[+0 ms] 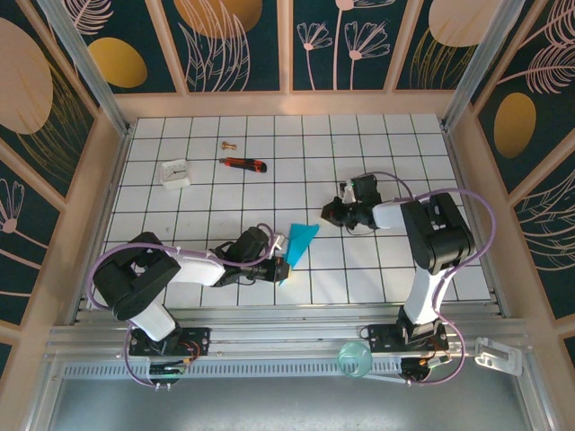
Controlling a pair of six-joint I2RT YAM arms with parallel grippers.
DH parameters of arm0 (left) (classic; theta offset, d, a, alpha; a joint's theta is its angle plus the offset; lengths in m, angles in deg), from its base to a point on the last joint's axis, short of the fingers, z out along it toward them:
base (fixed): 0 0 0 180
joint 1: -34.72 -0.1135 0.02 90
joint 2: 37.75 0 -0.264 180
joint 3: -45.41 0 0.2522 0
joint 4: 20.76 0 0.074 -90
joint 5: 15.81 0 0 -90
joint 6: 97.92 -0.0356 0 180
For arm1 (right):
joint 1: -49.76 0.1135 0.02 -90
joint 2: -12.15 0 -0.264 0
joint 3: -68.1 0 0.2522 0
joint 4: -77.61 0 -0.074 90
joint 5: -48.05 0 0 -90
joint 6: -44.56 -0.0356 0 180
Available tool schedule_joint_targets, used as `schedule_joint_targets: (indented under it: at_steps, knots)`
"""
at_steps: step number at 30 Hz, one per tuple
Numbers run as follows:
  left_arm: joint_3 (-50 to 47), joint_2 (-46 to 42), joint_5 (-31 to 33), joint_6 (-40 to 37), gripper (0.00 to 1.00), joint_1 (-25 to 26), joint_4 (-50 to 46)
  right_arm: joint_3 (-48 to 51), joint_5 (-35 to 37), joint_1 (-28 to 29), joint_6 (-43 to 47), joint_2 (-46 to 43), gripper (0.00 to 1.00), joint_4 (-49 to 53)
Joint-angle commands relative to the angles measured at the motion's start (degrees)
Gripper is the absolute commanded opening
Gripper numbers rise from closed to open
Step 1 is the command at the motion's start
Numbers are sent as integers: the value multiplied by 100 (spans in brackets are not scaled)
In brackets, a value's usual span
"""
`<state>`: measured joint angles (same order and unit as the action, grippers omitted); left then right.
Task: Fold a paper plane with a square sheet of paper (pick it up from the middle)
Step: Fold the wing for the fifth time at the center of the table, then move a paper plane to the center of the table.
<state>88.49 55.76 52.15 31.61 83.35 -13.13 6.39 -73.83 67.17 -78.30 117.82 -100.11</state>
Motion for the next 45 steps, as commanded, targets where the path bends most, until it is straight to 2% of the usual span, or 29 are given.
schedule_joint_targets:
  at_steps: [1,5,10,14,17,19,23,26,29,37,45]
  knots:
    - [-163,255,60,240,0,111,-1064,59,104,-80,198,-544,4,90]
    - [171,-43,120,373,6,112,-1042,435,111,-62,267,-1212,6,139]
    - [468,-531,160,655,27,112,-796,1000,394,192,367,-1974,8,277]
    - [463,-1073,497,804,37,65,-685,1307,665,697,297,-2466,10,263]
    - [243,-1491,1077,1004,42,-88,-693,1361,938,1206,107,-2522,13,145]
    - [92,-1582,1229,1239,45,-291,-697,1341,1188,1478,-93,-2424,14,113]
    - [92,-1125,709,1528,39,-689,-480,1372,1582,1727,-488,-2151,15,148]
    - [337,-670,292,1460,34,-710,-294,1504,1624,1761,-635,-2032,14,72]
    - [615,-273,23,1208,34,-717,-292,1619,1615,1786,-704,-1938,13,-13]
    - [1200,692,-78,708,33,-765,-436,1891,1623,1805,-795,-1731,9,-266]
    - [1374,1087,-475,847,19,-820,236,1920,1632,1809,-766,-1476,7,-376]
